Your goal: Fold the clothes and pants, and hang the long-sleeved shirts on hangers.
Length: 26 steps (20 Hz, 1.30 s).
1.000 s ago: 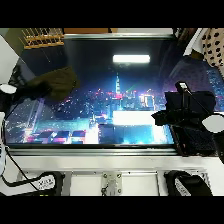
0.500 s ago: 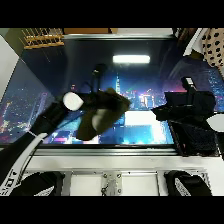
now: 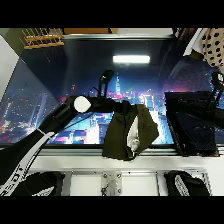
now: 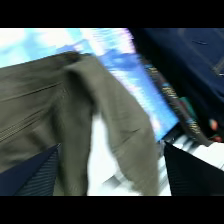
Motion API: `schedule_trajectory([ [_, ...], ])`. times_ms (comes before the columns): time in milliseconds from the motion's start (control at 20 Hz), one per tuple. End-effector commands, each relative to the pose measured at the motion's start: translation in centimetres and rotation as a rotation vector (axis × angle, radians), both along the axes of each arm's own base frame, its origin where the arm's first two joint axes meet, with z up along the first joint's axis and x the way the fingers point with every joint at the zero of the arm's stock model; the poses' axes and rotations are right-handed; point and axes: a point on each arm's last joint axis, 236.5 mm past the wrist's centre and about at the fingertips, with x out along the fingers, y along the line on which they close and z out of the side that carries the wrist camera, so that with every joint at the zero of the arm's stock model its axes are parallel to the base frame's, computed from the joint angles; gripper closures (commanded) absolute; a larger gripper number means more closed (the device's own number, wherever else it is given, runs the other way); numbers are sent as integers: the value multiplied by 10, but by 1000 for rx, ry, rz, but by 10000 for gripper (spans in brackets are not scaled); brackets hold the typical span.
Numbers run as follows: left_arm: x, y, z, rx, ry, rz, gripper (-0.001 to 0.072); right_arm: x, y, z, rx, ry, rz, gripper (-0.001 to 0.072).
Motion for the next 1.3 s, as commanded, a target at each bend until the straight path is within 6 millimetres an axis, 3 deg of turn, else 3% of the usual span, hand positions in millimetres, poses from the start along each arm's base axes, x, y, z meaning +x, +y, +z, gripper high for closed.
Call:
schedule_trajectory([
  [0, 16, 55, -23, 60, 137, 58, 4, -3, -4, -11, 12, 51, 1, -3],
  [200, 49, 90, -91, 113, 272, 166, 3, -10, 3, -53, 54, 206, 43, -3],
  [350, 67, 84, -131, 146, 298, 149, 4, -19, 7, -91, 90, 328, 53, -3],
  [550, 93, 46, -146, 152, 290, 65, 4, -35, 11, -129, 103, 424, 82, -2],
  [750, 98, 9, -162, 163, 314, -35, 4, -56, 17, -161, 114, 508, 111, -1],
  [1100, 97, -17, -183, 180, 377, -144, 6, -82, 45, -200, 107, 626, 225, 0],
  [1150, 99, -18, -183, 177, 377, -140, 124, -82, 50, -205, 97, 633, 238, 2],
  [1200, 101, -18, -183, 178, 382, -129, 325, -80, 53, -210, 87, 633, 242, 5],
  [1250, 105, -15, -183, 180, 388, -114, 515, -77, 54, -213, 77, 627, 239, 75],
])
